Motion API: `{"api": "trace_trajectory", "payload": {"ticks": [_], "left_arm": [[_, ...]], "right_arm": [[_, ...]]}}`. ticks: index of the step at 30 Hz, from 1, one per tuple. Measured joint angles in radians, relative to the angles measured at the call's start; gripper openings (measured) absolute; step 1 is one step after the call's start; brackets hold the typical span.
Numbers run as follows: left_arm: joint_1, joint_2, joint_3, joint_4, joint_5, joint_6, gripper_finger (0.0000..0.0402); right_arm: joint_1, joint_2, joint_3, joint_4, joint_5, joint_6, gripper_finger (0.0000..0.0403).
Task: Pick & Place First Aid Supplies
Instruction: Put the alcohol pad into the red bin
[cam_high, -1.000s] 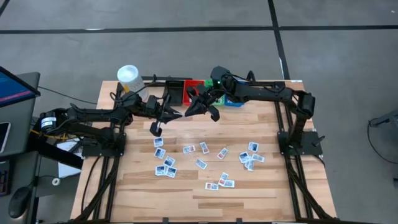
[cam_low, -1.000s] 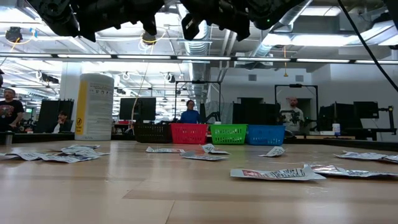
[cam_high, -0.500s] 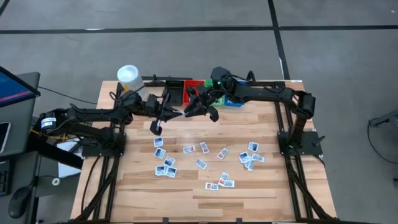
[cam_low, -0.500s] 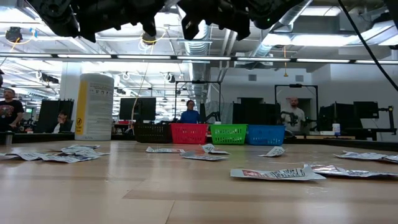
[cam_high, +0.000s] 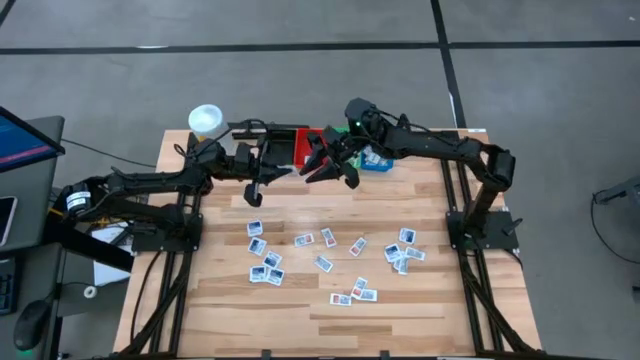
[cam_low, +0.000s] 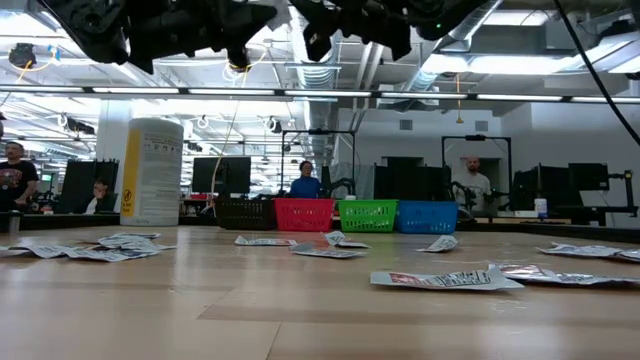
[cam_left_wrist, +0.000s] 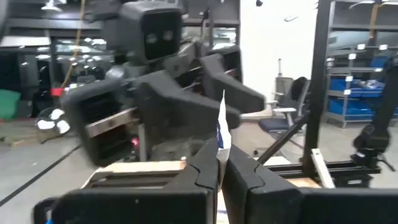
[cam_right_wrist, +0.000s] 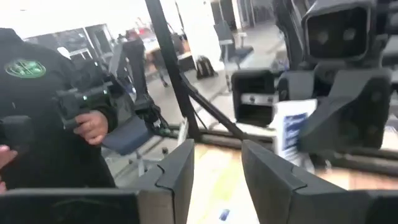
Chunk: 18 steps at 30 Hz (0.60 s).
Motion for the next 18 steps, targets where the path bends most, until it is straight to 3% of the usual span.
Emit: {"api": "trace_trajectory", "payload": {"ticks": [7, 14, 18], "left_arm": [[0.059, 0.039, 0.0, -0.027, -0.097, 0.025, 0.0007], [0.111, 0.209, 0.002, -0.025, -0.353, 0.061, 0.0012], [0.163, 0.354, 0.045, -0.029, -0.37, 0.053, 0.0008]], "right_arm": [[-0.047, -0.1, -0.001, -0.328, 0.129, -0.237, 0.0106], [-0.071, -0.225, -0.001, -0.792, 0.445, -0.431, 0.0097], [-0.071, -0.27, -0.001, -1.041, 0.601, -0.489, 0.0097]]}}
